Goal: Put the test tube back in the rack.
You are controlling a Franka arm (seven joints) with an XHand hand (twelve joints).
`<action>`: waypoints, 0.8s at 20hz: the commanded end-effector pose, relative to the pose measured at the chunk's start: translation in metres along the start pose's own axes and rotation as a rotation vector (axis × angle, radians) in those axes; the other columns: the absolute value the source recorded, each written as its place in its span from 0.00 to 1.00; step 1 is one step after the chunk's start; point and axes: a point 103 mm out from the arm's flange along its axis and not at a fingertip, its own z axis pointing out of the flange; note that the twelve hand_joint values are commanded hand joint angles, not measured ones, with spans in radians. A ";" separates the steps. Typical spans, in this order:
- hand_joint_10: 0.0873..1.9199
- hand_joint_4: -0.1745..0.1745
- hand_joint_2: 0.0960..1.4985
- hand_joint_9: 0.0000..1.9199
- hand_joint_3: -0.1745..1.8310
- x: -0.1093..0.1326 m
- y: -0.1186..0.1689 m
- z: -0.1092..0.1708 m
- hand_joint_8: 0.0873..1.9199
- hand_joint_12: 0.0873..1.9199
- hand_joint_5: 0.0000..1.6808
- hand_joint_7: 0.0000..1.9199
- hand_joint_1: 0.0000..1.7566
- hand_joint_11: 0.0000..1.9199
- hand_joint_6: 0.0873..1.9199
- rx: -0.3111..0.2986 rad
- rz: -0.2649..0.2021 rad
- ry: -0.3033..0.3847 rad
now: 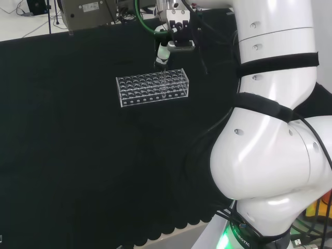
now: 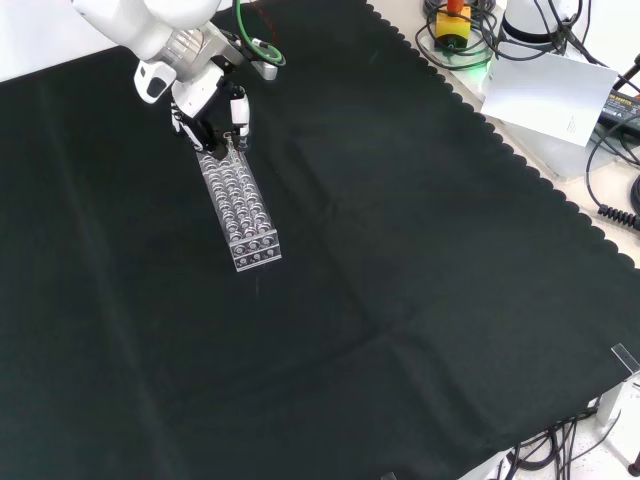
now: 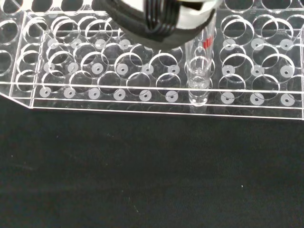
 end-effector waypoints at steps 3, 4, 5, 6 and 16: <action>0.00 0.00 0.62 0.73 0.09 0.001 -0.001 0.004 0.34 0.62 0.77 0.71 0.81 0.36 0.10 -0.004 -0.014 0.000; 0.00 0.00 0.62 0.73 0.09 0.001 -0.001 0.005 0.34 0.62 0.77 0.71 0.81 0.36 0.10 -0.002 -0.014 -0.001; 0.00 0.00 0.62 0.73 0.09 0.001 -0.001 0.006 0.34 0.62 0.77 0.71 0.81 0.36 0.10 -0.003 -0.015 0.000; 0.00 0.00 0.62 0.73 0.09 0.002 -0.002 0.009 0.34 0.62 0.77 0.71 0.81 0.36 0.10 -0.010 -0.015 -0.006; 0.00 0.00 0.62 0.73 0.09 0.003 -0.002 0.021 0.34 0.62 0.77 0.71 0.81 0.36 0.10 0.006 -0.015 0.002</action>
